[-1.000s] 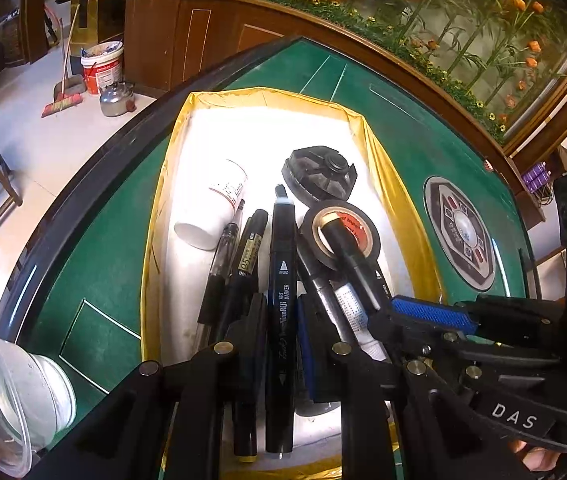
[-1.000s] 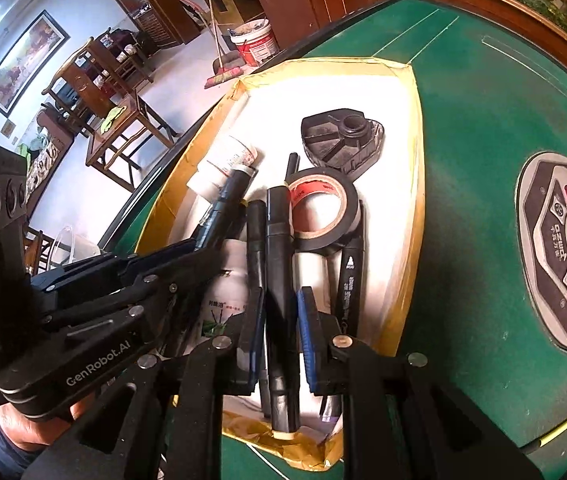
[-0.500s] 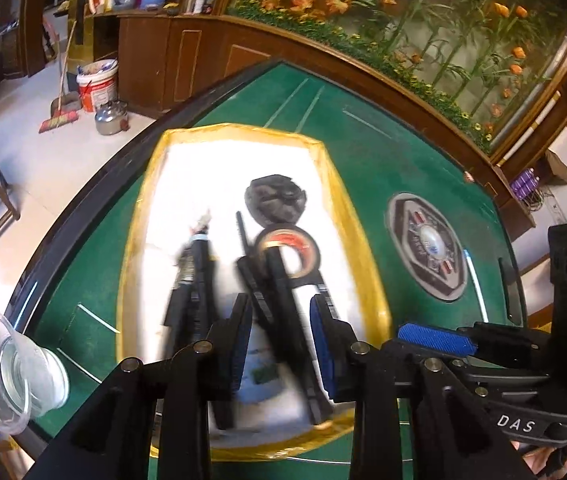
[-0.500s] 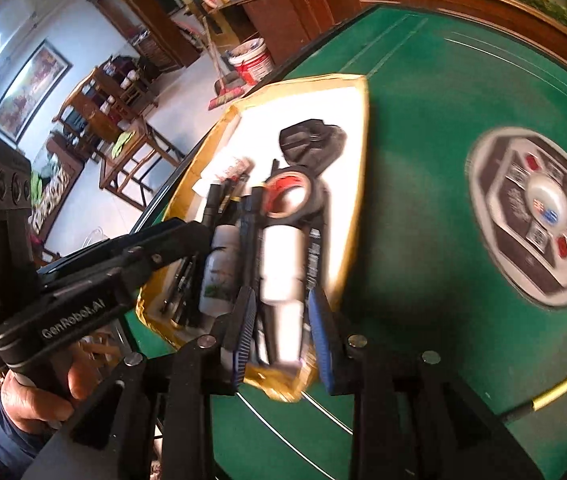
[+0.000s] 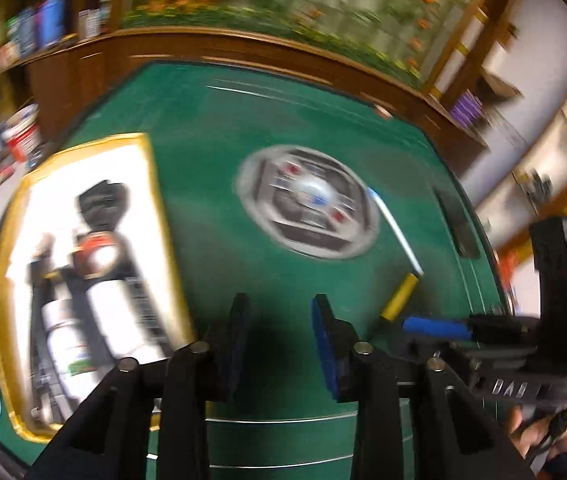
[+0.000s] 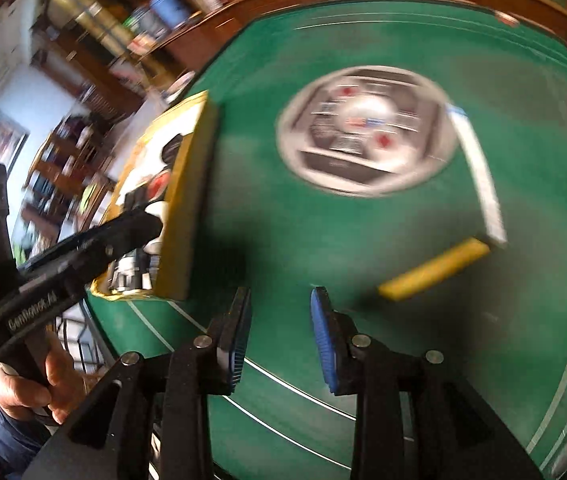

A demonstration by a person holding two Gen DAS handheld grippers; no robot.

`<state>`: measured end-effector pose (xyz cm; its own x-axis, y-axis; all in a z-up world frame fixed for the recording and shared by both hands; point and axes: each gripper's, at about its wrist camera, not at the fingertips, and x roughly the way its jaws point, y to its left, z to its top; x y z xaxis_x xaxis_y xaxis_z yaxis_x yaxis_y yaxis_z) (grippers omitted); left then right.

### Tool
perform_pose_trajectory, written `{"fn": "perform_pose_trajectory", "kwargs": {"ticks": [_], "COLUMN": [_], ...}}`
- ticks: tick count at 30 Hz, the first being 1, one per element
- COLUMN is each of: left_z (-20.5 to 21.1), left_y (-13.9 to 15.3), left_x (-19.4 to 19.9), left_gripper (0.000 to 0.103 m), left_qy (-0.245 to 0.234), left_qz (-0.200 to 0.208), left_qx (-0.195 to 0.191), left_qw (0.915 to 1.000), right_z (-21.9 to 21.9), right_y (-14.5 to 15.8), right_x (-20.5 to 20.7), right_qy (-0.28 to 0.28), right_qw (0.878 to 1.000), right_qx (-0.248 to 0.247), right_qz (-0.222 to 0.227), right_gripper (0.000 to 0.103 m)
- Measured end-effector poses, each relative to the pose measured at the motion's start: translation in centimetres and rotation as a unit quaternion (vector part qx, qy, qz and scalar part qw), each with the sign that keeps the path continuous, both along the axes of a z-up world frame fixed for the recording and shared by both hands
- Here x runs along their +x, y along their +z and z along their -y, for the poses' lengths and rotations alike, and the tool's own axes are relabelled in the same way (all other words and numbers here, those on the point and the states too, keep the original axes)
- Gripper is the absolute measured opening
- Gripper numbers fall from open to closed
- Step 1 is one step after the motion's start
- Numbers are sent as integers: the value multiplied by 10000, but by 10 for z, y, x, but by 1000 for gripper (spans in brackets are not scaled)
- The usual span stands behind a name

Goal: Organize rigid objects

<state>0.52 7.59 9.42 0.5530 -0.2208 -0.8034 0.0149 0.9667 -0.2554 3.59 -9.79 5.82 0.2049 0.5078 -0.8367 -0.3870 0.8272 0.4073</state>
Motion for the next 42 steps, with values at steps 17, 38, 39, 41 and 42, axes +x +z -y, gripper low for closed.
{"fn": "perform_pose_trajectory", "kwargs": {"ticks": [17,38,39,41,42], "left_z": [149,109,109,110,110], "left_y": [-66,-81,-82,-81,-81], "left_x": [52,17,16,15,15], "left_gripper": [44,8,8,8,8], "left_qy": [-1815,-496,-481,-466,-423], "left_qz": [-635,-715,-714,-714,-720], "left_qx": [746,461,459,458,435], "left_qw": [9785,9951,9952,9953,9956], "right_z": [156,87,80,66,60], "right_y": [-4,-15,-19,-26,-29], "right_x": [-10,90,97,109,114], "right_qy": [-1295,-404,-334,-219,-163], "right_qw": [9915,9971,9966,9955,9945], "right_qx": [-27,-630,-735,-907,-1016], "right_qz": [-115,165,145,174,207], "right_gripper": [33,33,33,33,33]}}
